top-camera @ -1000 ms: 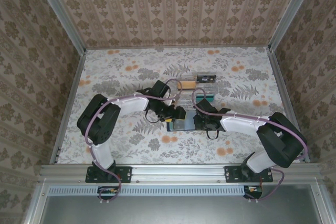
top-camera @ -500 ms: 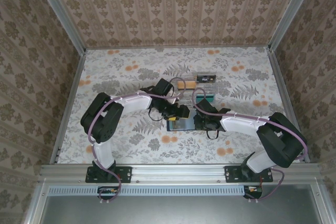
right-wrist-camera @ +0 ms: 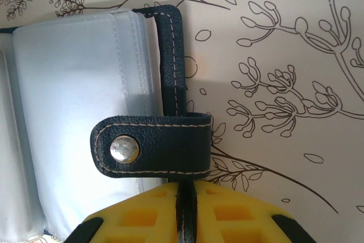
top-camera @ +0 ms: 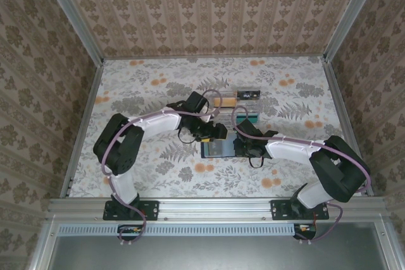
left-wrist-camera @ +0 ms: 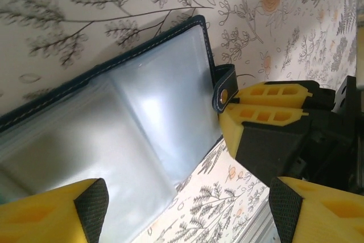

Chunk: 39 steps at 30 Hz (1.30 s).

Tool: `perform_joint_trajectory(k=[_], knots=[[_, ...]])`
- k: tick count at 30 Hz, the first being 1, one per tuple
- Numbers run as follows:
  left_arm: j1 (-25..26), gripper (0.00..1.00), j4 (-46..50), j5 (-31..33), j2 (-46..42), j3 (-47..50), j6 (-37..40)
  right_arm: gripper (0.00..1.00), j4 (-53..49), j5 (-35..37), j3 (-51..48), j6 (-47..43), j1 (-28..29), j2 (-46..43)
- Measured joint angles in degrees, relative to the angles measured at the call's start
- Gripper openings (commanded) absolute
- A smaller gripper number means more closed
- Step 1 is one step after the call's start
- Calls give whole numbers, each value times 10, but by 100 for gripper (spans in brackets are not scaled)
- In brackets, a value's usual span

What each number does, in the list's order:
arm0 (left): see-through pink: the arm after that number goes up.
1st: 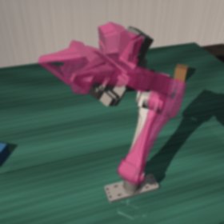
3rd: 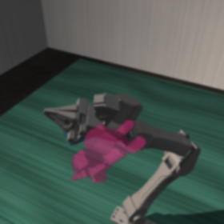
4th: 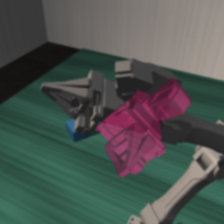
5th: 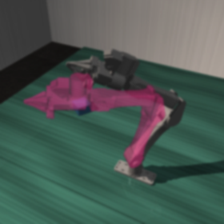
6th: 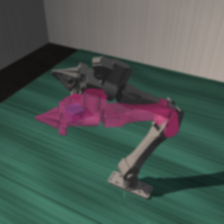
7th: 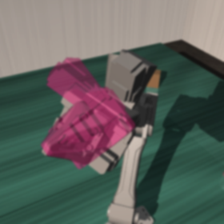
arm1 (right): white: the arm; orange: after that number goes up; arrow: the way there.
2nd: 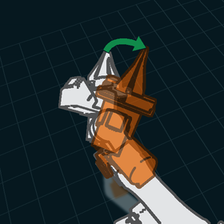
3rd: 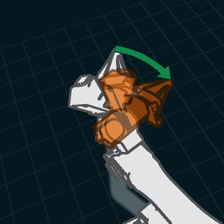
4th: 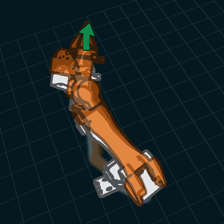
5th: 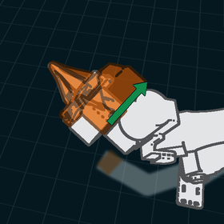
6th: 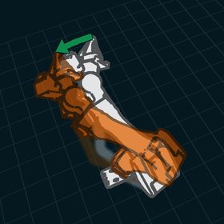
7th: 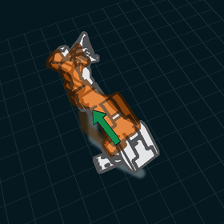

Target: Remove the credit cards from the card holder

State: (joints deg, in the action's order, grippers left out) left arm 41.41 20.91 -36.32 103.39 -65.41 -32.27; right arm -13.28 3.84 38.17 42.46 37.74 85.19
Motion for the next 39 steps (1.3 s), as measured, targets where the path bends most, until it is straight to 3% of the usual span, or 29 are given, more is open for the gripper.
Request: perform_joint_trajectory(k=[12,39], knots=[[-2,77,68,31,-21,3,-20,16,1,0,0,0,0,0],[-1,77,46,5,28,3,-26,16,9,0,-5,3,0,-2]])
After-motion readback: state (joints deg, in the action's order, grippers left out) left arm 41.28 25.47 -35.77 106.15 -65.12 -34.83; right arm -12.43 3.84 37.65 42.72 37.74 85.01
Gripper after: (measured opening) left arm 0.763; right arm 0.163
